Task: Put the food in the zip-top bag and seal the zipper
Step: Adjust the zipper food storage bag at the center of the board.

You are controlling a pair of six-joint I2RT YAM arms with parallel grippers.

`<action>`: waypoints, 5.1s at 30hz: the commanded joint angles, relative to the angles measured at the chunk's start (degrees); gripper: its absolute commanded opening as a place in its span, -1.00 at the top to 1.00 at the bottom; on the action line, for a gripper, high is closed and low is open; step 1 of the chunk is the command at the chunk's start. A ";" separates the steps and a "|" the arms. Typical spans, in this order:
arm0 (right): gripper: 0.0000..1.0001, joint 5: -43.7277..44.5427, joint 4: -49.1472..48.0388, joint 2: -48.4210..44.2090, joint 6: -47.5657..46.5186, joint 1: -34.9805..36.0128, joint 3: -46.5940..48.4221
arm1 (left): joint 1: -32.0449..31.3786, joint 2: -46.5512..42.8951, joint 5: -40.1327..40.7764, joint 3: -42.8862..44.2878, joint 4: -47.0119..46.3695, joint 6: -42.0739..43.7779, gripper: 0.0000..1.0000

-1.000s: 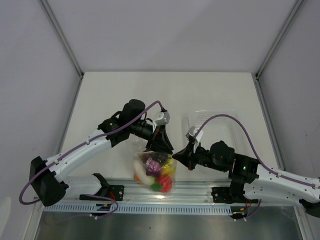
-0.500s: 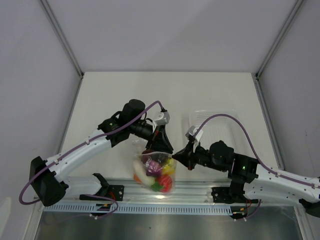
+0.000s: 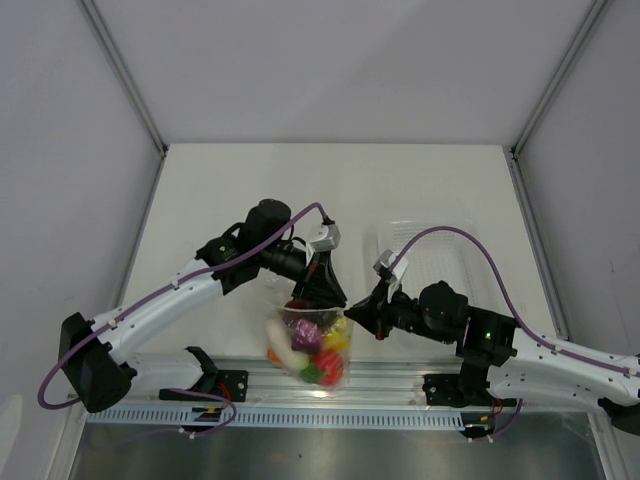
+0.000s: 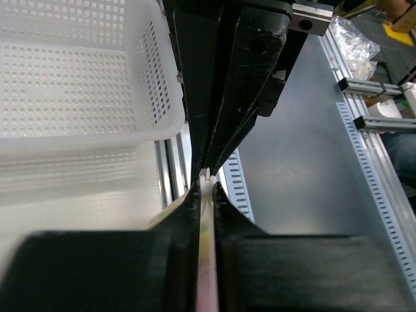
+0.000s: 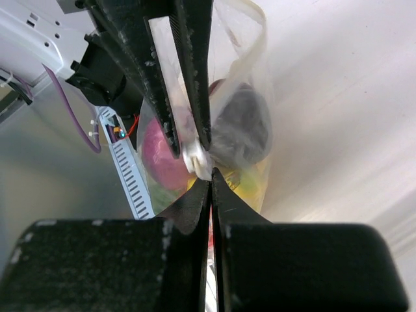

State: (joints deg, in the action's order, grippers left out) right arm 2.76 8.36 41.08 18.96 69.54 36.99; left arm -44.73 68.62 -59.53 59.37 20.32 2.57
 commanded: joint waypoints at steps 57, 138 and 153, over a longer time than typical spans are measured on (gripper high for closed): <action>0.07 -7.68 2.37 3.92 -1.91 -3.35 4.14 | -0.36 -2.96 3.28 2.32 5.08 4.11 0.99; 0.17 -14.72 -21.10 11.48 -11.31 -6.96 -0.43 | 2.72 -3.14 1.78 3.38 6.67 3.58 0.99; 1.00 1.45 -26.54 6.74 -3.94 -7.31 -5.78 | 3.25 -2.61 5.03 4.17 9.21 4.99 0.96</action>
State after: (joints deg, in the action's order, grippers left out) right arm -3.68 -10.41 50.00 11.88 62.54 33.08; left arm -41.67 66.70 -53.91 61.30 28.34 6.57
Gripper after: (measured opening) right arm 0.002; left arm 0.037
